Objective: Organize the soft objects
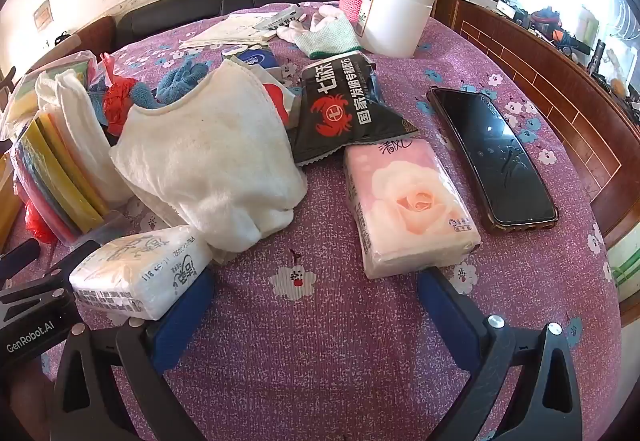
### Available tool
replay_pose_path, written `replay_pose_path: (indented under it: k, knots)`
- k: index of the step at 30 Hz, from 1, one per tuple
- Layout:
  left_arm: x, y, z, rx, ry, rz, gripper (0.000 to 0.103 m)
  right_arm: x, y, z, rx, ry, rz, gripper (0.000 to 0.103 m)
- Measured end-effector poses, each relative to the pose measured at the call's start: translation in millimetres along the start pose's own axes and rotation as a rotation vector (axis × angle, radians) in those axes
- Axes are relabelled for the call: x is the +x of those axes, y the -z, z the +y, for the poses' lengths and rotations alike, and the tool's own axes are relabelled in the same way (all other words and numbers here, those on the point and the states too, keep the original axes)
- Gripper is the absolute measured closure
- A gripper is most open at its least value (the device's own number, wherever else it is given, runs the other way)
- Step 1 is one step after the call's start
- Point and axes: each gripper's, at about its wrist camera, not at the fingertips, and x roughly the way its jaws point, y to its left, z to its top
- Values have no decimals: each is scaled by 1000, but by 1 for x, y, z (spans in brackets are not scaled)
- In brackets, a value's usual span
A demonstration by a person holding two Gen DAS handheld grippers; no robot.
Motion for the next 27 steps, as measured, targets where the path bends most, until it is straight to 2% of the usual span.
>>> replay_pose_path:
  k: [27]
  knots:
    - [0,0,0,-5,7,-2,0,0,0,0,-1,1,-1,1]
